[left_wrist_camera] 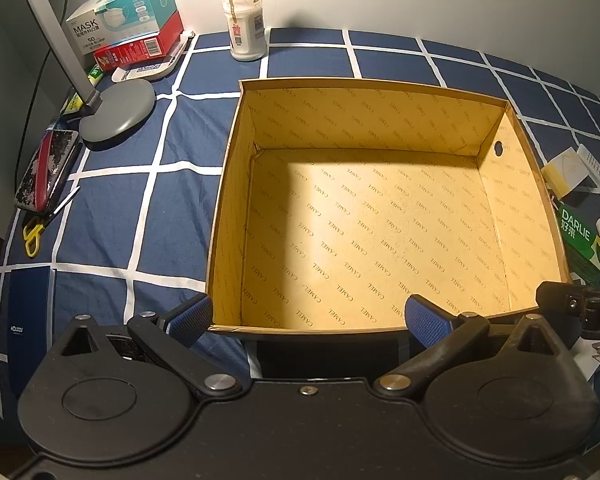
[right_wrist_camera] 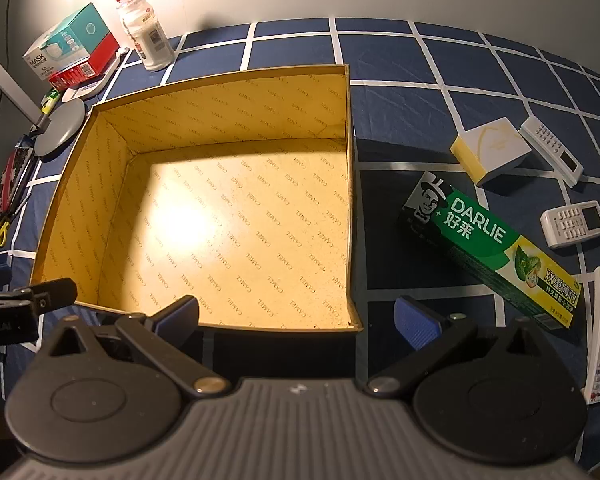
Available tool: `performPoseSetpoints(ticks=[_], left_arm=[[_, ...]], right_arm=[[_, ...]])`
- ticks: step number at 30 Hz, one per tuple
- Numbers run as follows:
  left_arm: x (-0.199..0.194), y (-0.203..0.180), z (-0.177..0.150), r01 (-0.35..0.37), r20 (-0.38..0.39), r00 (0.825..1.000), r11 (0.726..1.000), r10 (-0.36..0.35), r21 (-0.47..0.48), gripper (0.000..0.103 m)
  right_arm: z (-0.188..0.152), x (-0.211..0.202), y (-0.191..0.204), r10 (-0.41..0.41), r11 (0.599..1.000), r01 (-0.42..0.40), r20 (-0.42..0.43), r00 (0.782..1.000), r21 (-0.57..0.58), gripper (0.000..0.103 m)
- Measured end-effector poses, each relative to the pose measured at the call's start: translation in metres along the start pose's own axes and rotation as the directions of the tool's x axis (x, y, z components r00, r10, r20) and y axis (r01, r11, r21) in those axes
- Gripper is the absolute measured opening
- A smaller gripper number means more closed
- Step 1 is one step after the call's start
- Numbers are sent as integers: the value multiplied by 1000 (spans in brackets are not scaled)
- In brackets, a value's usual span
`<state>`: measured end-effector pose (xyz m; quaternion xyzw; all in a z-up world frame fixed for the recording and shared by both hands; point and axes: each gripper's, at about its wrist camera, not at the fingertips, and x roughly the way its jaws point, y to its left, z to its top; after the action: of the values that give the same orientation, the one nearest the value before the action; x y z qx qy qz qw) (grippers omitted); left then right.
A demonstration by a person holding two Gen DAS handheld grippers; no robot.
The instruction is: Organize objects
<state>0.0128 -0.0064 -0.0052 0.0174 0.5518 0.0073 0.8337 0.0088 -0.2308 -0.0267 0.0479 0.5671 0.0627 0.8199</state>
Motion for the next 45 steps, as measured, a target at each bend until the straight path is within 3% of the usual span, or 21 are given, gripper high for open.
performPoseSetpoints(ticks=[45], left_arm=[[1, 0, 0, 6, -3, 1000, 1000, -6, 7, 103]], right_arm=[[1, 0, 0, 3, 1000, -3, -2, 1000, 5, 103]])
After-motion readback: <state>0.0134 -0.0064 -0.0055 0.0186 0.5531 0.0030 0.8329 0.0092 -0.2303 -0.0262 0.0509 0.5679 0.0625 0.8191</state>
